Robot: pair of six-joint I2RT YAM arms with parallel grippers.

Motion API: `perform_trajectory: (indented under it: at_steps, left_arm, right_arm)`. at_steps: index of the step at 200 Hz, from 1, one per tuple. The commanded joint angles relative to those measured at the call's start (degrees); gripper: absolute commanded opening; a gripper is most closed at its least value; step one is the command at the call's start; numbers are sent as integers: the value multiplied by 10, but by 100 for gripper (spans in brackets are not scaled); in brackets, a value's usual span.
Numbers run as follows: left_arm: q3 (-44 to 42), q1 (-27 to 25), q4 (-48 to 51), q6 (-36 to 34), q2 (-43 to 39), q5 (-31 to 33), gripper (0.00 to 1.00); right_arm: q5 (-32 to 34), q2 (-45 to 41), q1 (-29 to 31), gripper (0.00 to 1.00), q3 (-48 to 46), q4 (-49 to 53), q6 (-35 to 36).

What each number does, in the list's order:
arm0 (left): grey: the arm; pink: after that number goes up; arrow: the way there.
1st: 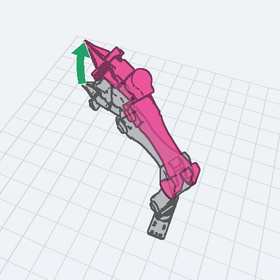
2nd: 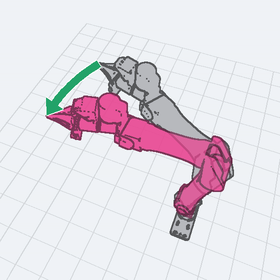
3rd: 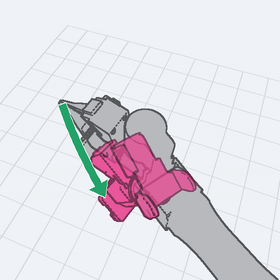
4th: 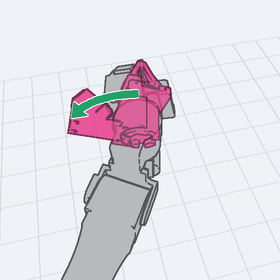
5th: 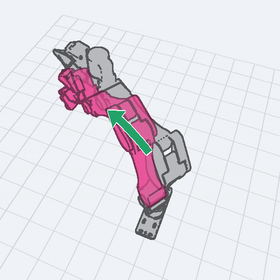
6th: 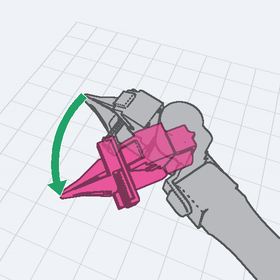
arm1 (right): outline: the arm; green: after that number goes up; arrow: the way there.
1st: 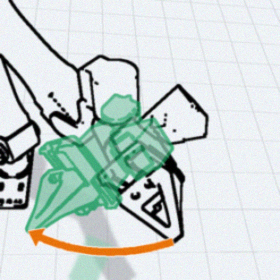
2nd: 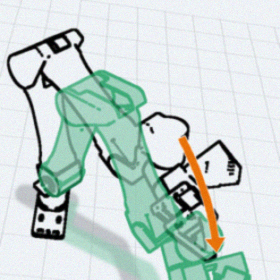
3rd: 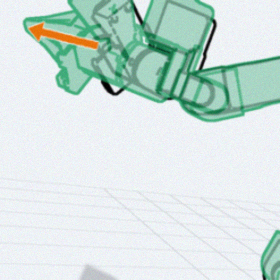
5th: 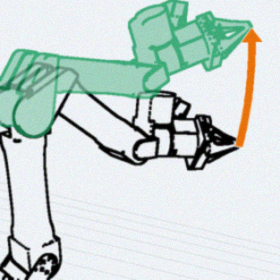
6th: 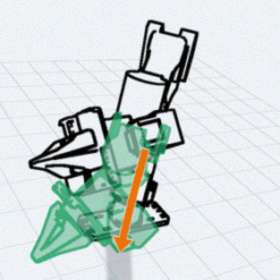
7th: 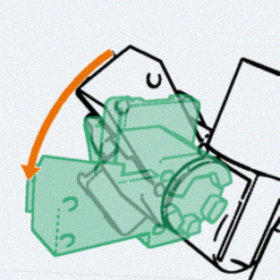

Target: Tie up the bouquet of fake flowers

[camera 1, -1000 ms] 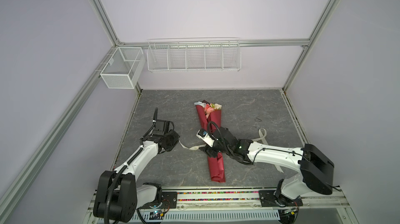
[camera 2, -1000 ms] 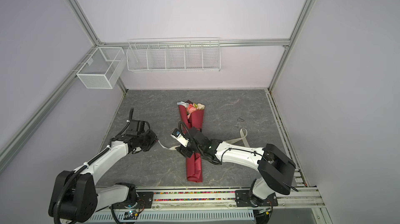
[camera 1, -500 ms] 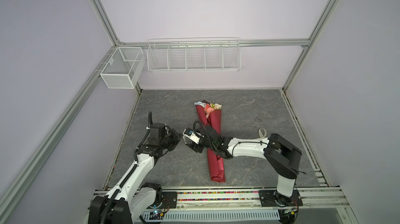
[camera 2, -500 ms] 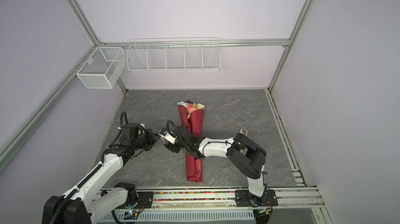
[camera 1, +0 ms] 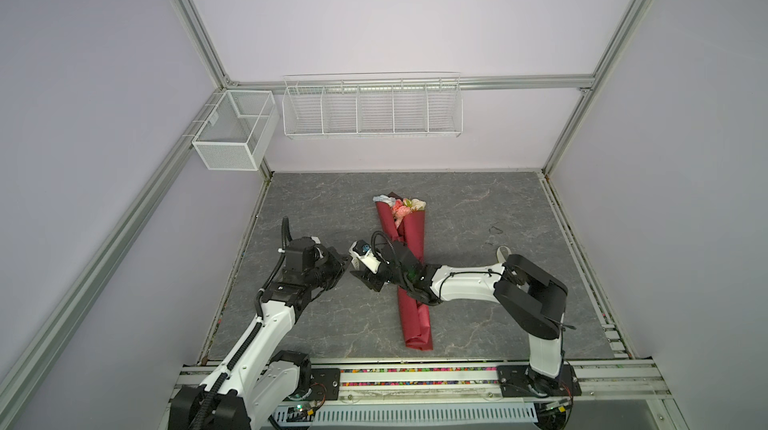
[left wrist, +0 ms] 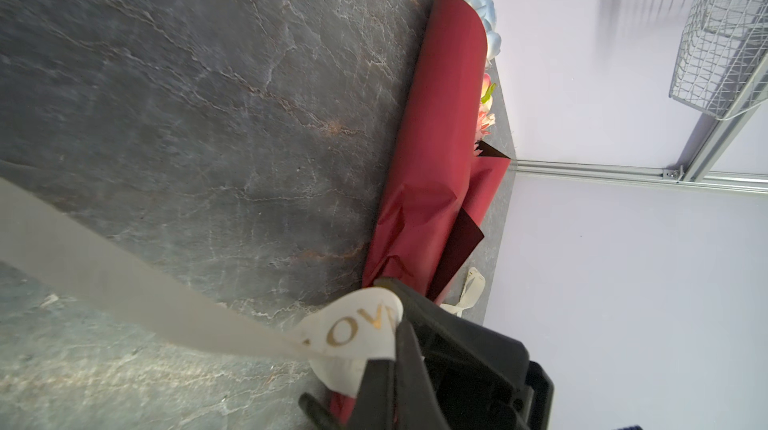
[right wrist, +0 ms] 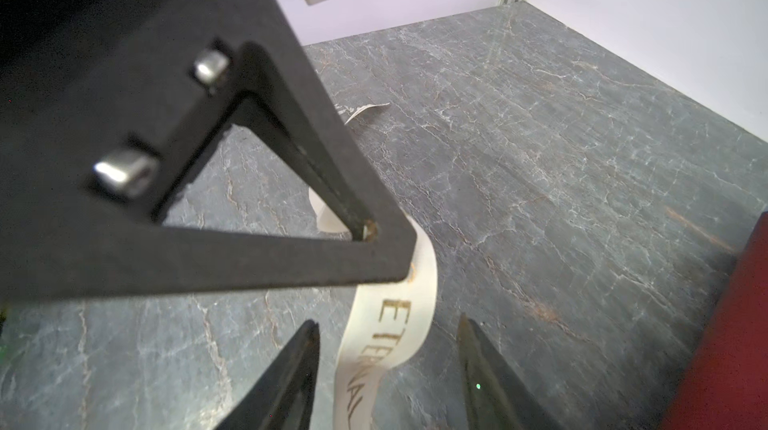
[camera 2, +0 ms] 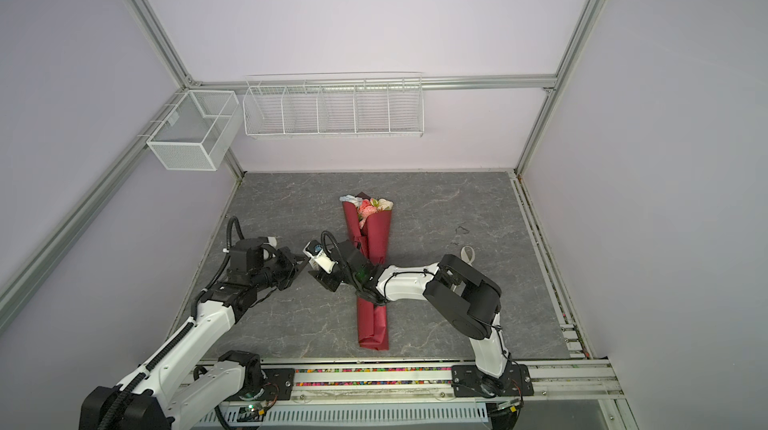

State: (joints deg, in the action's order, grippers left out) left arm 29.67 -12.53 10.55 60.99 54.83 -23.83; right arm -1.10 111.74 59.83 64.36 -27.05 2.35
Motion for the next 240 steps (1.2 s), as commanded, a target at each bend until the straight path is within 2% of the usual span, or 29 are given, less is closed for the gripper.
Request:
perform_trajectory:
  at_steps: [1, 18, 64, 86, 93, 121, 132, 148, 160, 185, 198, 240]
  left_arm:
    - [-5, 0, -5, 4, -12, 11, 0]
    - [-6, 0, -3, 5, -17, 11, 0]
    - [-13, 0, -12, -5, -20, 7, 0]
    - [-16, 0, -22, -53, -23, -23, 2]
    - [-18, 0, -24, -74, -25, -34, 9]
    - [-28, 0, -53, -135, -43, -55, 47]
    - [-22, -1, -58, -168, -54, -60, 53]
    - [-3, -1, 0, -235, -68, -20, 60]
    - [3, 0, 60, -242, -77, 41, 66]
    - [-1, 3, 178, -217, -96, 128, 68]
    - [-10, 3, 206, -199, -113, 129, 68]
    - [-71, 3, 197, -184, -215, 114, 69]
  right_arm:
    - [14, 16, 8, 57, -19, -25, -21]
    - [34, 6, 12, 40, -36, -38, -16]
    - [54, -34, 7, 11, -54, -19, -14]
    - [65, -70, 4, 8, -76, -15, -1]
    - [60, -84, 1, 7, -87, -18, 10]
    - [2, -141, -18, 6, -110, 26, 73]
    - [-22, -159, -30, 6, -113, 50, 87]
    - [-52, -173, -49, 7, -113, 70, 90]
    - [-54, -175, -59, 6, -115, 67, 86]
    - [-56, -173, -65, 7, -108, 73, 84]
    - [-54, -173, -65, 7, -106, 72, 79]
    - [-52, -170, -65, 7, -108, 63, 79]
